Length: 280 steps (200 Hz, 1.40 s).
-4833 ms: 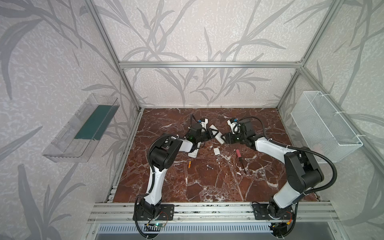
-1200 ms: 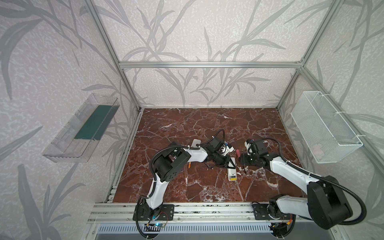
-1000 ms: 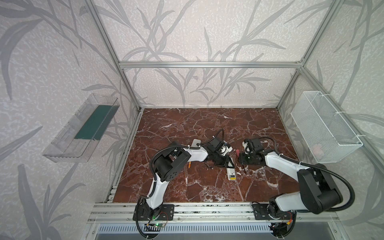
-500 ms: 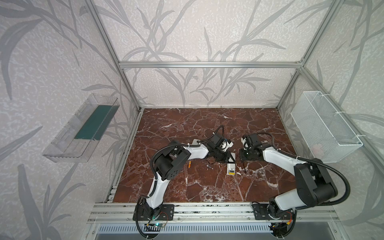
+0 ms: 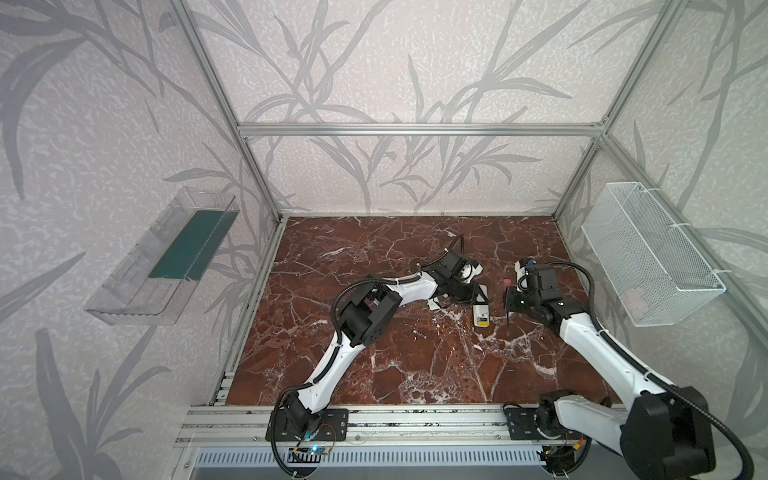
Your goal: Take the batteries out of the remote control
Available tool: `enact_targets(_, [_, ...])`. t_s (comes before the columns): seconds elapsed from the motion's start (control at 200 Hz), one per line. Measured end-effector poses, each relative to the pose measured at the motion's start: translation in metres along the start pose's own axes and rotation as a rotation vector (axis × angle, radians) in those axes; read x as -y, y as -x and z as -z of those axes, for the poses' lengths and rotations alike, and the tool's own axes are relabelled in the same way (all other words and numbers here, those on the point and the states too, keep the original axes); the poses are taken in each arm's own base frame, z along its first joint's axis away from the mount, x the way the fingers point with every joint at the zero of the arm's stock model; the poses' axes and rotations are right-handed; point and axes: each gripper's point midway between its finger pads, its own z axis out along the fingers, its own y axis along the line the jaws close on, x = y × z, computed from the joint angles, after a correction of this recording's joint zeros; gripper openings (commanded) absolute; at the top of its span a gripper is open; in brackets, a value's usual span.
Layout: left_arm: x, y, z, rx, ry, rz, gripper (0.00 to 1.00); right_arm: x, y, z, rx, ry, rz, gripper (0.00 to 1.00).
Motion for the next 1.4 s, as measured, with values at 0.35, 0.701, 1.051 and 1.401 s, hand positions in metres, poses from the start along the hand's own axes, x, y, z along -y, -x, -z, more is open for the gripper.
enact_targets(0.35, [-0.019, 0.013, 0.002, 0.022, 0.099, -0.022, 0.48, -0.001, 0.002, 0.003, 0.01, 0.013, -0.004, 0.1])
enact_targets(0.701, [-0.034, 0.013, 0.029, 0.05, 0.181, -0.015, 0.51, -0.004, -0.003, 0.004, -0.009, 0.032, -0.007, 0.09])
enact_targets(1.051, [-0.005, 0.005, 0.1, 0.141, 0.229, -0.116, 0.51, -0.03, 0.01, 0.033, 0.07, 0.151, -0.047, 0.06])
enact_targets(1.401, [0.07, -0.014, 0.184, 0.435, 0.057, -0.366, 0.51, -0.115, 0.046, 0.085, 0.29, 0.376, 0.019, 0.03])
